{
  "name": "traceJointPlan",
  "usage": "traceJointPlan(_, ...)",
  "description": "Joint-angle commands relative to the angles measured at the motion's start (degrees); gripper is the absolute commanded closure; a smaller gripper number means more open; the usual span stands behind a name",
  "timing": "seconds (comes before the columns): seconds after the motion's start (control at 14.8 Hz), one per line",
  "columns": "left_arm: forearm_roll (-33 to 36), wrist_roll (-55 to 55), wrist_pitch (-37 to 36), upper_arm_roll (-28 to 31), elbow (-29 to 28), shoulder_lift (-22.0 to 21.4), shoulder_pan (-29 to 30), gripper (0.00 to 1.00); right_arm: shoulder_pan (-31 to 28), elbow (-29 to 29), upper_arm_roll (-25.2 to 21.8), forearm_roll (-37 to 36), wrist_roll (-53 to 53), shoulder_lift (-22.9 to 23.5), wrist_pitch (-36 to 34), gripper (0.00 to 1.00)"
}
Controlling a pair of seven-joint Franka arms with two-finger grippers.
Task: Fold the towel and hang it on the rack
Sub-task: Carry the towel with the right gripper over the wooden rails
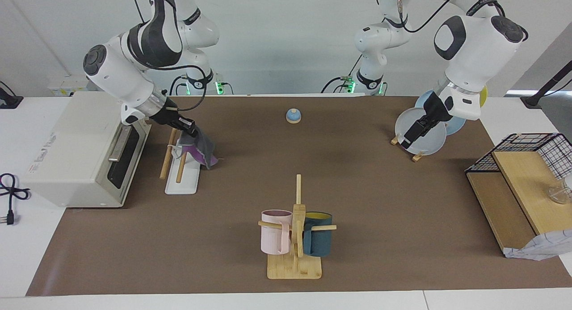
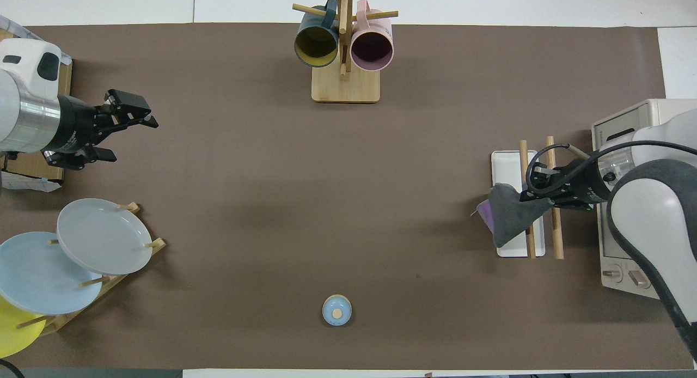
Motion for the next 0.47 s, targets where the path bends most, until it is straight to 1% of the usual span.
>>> traceJointPlan(0.0, 3.9, 10.1, -2.7, -0.2, -0.3, -1.6, 1.0, 0.0, 0.8, 0.0, 1.1, -8.2, -3.3, -1.4, 1.3, 1.0)
traceJointPlan(0.2, 7.2, 19.8, -6.1, -0.2, 0.8, -1.4, 0.6, 0.0, 0.9, 2.8, 1.3, -16.9, -8.7, -0.6, 0.3, 1.0)
traceJointPlan(0.41, 8.9, 24.6, -9.4, 0.2, 0.9, -2.2, -0.3, 0.0, -0.5, 2.8, 1.0, -18.6, -14.6, -0.6, 0.2, 1.0)
